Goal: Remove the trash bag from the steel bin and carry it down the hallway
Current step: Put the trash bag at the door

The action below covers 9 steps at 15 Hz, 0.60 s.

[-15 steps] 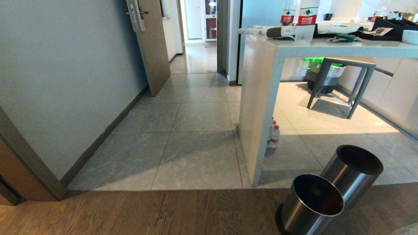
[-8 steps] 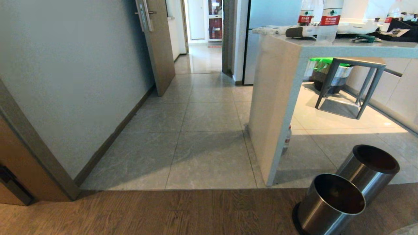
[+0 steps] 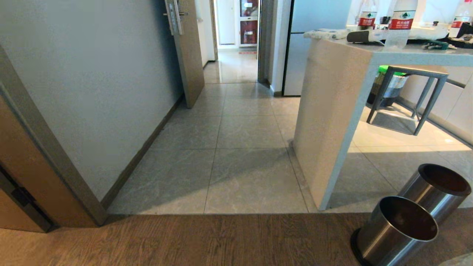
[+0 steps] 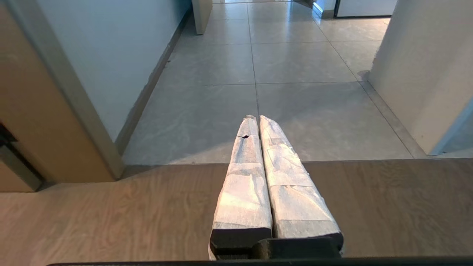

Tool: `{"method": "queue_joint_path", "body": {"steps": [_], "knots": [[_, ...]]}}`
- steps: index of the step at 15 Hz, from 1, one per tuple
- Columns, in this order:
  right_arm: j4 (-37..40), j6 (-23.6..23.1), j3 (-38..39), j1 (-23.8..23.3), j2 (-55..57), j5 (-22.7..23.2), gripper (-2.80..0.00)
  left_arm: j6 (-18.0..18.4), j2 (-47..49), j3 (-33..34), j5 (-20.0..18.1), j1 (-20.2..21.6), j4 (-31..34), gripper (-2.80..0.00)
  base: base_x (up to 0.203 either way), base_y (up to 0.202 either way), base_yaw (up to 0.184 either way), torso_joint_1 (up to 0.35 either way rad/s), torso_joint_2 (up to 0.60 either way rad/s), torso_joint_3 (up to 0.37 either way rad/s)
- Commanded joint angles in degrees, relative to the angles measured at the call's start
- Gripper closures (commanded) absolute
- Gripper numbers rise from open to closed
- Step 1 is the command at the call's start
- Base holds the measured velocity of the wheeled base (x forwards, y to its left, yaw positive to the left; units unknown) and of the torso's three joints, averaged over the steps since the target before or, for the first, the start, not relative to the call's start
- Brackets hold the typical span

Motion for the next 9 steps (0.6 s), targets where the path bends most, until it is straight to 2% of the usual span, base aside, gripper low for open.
{"method": "queue_joint_path", "body": {"steps": [1,4,9], "knots": [[0.0,0.0,0.0,0.0,0.1,0.1,0.0,0.0,0.0,0.0,0.0,0.0,0.0,0.0,0.0,0.05,0.004,0.002,0.0,0.0],[0.0,0.0,0.0,0.0,0.1,0.0,0.0,-0.1,0.0,0.0,0.0,0.0,0.0,0.0,0.019,0.002,0.003,0.001,0.0,0.0],[0.0,0.0,0.0,0.0,0.1,0.0,0.0,-0.3,0.0,0.0,0.0,0.0,0.0,0.0,0.18,0.001,0.002,0.003,0.0,0.001]]}}
